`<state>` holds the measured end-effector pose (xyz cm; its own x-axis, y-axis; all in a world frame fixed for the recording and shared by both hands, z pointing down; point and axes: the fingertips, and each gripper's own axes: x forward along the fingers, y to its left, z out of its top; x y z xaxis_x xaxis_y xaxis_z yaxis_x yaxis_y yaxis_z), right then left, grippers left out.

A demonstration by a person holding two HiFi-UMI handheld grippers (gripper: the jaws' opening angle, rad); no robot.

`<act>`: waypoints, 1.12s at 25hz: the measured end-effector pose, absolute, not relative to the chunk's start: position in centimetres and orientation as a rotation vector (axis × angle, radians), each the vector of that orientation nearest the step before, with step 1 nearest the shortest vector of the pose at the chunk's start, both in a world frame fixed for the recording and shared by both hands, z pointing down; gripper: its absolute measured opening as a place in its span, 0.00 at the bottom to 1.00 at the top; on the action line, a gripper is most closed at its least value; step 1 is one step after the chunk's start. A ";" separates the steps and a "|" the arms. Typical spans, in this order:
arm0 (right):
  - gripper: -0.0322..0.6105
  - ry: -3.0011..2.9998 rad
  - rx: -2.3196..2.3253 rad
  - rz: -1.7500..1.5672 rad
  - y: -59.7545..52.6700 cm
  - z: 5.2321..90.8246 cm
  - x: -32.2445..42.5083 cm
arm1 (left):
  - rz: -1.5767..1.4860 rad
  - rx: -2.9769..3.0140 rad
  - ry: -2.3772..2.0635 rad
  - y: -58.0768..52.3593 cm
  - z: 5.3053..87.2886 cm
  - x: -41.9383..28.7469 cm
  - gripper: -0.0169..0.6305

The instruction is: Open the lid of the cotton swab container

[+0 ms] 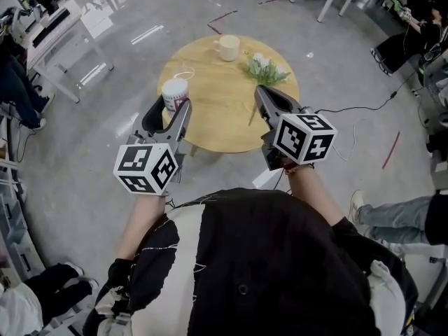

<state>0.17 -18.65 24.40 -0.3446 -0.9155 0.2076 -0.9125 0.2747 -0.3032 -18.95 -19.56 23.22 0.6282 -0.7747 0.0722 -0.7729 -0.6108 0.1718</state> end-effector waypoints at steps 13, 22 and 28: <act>0.05 2.482 -1.827 -0.626 -18.2 25.4 0.6 | -0.003 2.656 -1.274 -19.6 23.8 -19.1 0.40; 0.05 2.482 -1.843 -0.636 -18.1 25.8 0.9 | 0.004 2.657 -1.278 -19.6 24.1 -19.2 0.40; 0.05 2.496 -1.841 -0.635 -18.1 26.0 0.5 | -0.005 2.655 -1.286 -19.5 24.0 -19.5 0.40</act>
<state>0.51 -18.07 26.00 -0.3235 -0.9119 0.2527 -0.9217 0.2433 -0.3022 -19.48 -19.51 24.03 0.6231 -0.7780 0.0802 -0.7774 -0.6048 0.1727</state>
